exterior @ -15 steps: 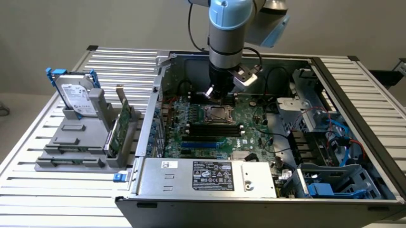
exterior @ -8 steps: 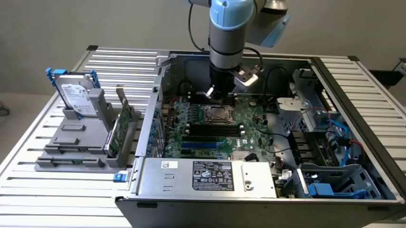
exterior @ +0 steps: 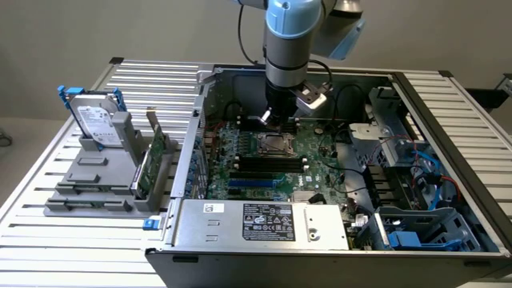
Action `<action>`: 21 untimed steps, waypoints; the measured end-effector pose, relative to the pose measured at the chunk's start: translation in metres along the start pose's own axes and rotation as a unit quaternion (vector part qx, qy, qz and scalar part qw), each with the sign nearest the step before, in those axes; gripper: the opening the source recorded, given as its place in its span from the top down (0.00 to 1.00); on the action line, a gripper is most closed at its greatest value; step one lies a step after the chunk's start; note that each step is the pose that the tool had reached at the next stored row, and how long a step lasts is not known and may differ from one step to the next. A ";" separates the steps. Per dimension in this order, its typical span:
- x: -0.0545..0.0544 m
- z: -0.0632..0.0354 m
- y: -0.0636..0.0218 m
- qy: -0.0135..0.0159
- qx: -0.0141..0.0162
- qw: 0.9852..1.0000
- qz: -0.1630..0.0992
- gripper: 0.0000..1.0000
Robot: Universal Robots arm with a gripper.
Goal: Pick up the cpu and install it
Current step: 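Install the first cpu locking lever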
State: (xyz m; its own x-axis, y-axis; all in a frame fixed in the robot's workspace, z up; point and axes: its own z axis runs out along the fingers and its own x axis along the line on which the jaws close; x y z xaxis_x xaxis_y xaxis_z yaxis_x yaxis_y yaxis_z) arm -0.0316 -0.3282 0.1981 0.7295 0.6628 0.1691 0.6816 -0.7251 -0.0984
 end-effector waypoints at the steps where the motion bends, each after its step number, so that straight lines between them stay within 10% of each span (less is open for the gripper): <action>1: 0.000 0.0000 0.0001 0.000 0.000 1.000 0.000 0.89; 21: 0.001 0.0014 0.0012 0.002 -0.002 1.000 -0.006 0.89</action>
State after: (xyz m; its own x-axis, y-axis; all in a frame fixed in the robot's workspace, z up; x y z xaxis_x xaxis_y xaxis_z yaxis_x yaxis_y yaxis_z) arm -0.0299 -0.3282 0.1967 0.7216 0.6699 0.1747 0.6894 -0.7183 -0.0933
